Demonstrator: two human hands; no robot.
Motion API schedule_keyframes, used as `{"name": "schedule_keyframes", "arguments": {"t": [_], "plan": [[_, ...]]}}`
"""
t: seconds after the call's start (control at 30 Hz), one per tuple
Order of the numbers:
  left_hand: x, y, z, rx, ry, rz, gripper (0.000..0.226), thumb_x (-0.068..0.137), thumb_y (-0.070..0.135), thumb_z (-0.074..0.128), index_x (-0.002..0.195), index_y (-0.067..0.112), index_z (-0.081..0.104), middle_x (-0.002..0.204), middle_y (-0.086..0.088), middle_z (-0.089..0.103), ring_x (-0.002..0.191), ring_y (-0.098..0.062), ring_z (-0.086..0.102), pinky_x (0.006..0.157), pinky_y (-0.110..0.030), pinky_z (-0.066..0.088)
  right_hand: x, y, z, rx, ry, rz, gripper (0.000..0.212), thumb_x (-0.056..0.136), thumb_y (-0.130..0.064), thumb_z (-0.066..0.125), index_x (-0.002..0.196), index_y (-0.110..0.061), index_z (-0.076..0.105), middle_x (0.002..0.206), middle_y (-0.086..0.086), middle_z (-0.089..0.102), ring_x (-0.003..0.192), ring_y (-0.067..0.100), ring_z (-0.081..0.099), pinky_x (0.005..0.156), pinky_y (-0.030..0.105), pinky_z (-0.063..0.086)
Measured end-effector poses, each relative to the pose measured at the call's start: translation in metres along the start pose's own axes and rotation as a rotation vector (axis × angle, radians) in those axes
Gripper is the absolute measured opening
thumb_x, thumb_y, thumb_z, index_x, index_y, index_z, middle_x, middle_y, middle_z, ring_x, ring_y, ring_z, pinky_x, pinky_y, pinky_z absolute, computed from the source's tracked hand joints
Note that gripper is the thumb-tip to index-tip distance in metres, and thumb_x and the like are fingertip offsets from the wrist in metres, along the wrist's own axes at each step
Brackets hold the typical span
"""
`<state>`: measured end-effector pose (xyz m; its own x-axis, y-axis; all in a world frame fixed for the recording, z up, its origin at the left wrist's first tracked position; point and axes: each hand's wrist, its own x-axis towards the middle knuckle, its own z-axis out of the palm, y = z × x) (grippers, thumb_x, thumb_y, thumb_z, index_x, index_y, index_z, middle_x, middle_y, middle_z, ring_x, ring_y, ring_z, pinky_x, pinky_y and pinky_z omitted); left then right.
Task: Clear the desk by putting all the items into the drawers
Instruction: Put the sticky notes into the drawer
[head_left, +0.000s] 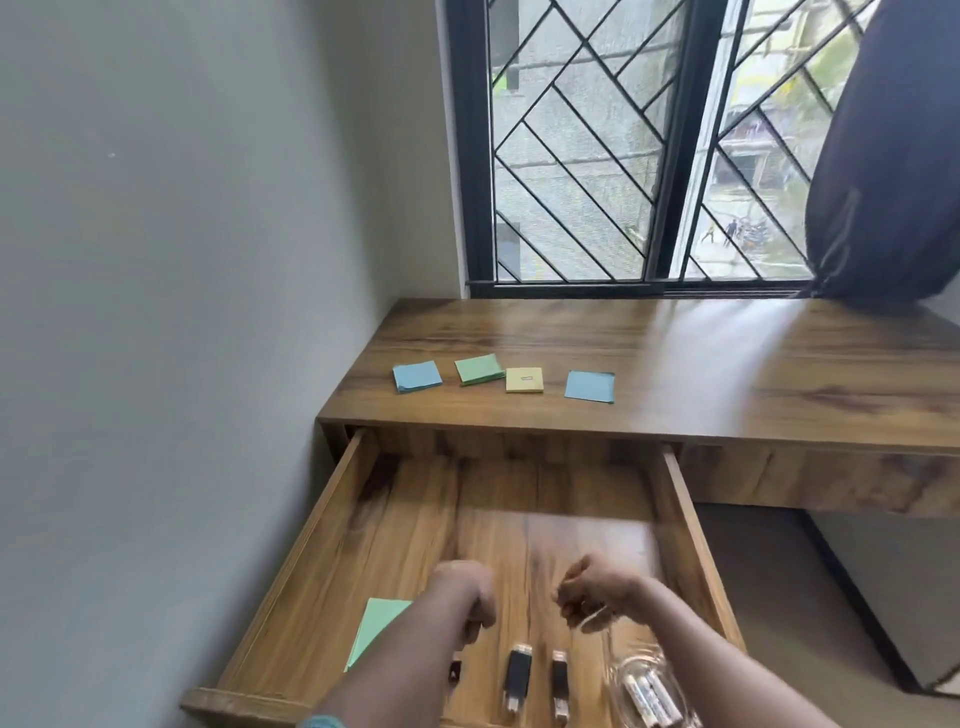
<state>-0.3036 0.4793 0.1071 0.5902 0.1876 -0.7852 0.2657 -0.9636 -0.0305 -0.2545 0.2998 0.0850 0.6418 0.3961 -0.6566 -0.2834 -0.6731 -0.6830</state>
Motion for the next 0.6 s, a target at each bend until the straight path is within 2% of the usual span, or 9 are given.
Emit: {"name": "schedule_keyframes", "arguments": {"t": [0.13, 0.2, 0.3, 0.4, 0.47, 0.6], "plan": [[0.027, 0.006, -0.078, 0.071, 0.368, 0.123, 0.03, 0.092, 0.028, 0.051, 0.089, 0.009, 0.074, 0.093, -0.001, 0.076, 0.084, -0.015, 0.072, 0.076, -0.028, 0.054, 0.028, -0.032, -0.059, -0.036, 0.322, -0.125, 0.013, 0.085, -0.012, 0.066, 0.072, -0.01, 0.067, 0.066, 0.006, 0.067, 0.056, 0.013, 0.065, 0.054, 0.022, 0.053], [0.051, 0.01, -0.123, 0.072, 0.469, 0.141, 0.032, 0.091, 0.036, 0.055, 0.106, 0.011, 0.069, 0.108, -0.002, 0.071, 0.1, -0.02, 0.067, 0.084, -0.033, 0.052, 0.047, -0.047, -0.09, -0.084, 0.475, -0.163, 0.016, 0.083, -0.013, 0.068, 0.068, -0.012, 0.065, 0.063, 0.004, 0.065, 0.054, 0.012, 0.061, 0.053, 0.022, 0.052], [0.089, 0.015, -0.18, 0.018, 0.491, 0.163, 0.034, 0.091, 0.036, 0.056, 0.117, 0.014, 0.061, 0.121, -0.006, 0.062, 0.111, -0.023, 0.059, 0.095, -0.036, 0.049, 0.078, -0.067, -0.127, -0.203, 0.621, -0.187, 0.006, 0.082, -0.014, 0.068, 0.082, -0.009, 0.071, 0.075, 0.007, 0.068, 0.065, 0.014, 0.06, 0.062, 0.025, 0.047], [0.131, 0.02, -0.226, 0.058, 0.505, 0.195, 0.045, 0.094, 0.034, 0.054, 0.134, 0.012, 0.05, 0.138, -0.011, 0.049, 0.127, -0.026, 0.047, 0.105, -0.036, 0.041, 0.113, -0.087, -0.159, -0.28, 0.675, -0.164, 0.014, 0.084, -0.012, 0.065, 0.095, -0.005, 0.071, 0.093, 0.01, 0.069, 0.084, 0.02, 0.062, 0.071, 0.023, 0.044], [0.157, 0.024, -0.253, 0.142, 0.543, 0.235, 0.057, 0.093, 0.035, 0.055, 0.142, 0.01, 0.039, 0.148, -0.014, 0.037, 0.136, -0.029, 0.036, 0.111, -0.037, 0.032, 0.14, -0.099, -0.176, -0.263, 0.721, -0.151, 0.014, 0.086, -0.012, 0.065, 0.096, -0.005, 0.071, 0.097, 0.012, 0.07, 0.087, 0.022, 0.062, 0.073, 0.025, 0.043], [0.203, 0.032, -0.292, 0.125, 0.589, 0.305, 0.063, 0.093, 0.037, 0.055, 0.147, 0.014, 0.03, 0.151, -0.013, 0.032, 0.14, -0.031, 0.027, 0.112, -0.04, 0.029, 0.187, -0.107, -0.202, -0.276, 0.789, -0.121, 0.026, 0.086, -0.016, 0.067, 0.11, -0.006, 0.066, 0.119, 0.013, 0.06, 0.109, 0.029, 0.056, 0.088, 0.03, 0.043]]}}
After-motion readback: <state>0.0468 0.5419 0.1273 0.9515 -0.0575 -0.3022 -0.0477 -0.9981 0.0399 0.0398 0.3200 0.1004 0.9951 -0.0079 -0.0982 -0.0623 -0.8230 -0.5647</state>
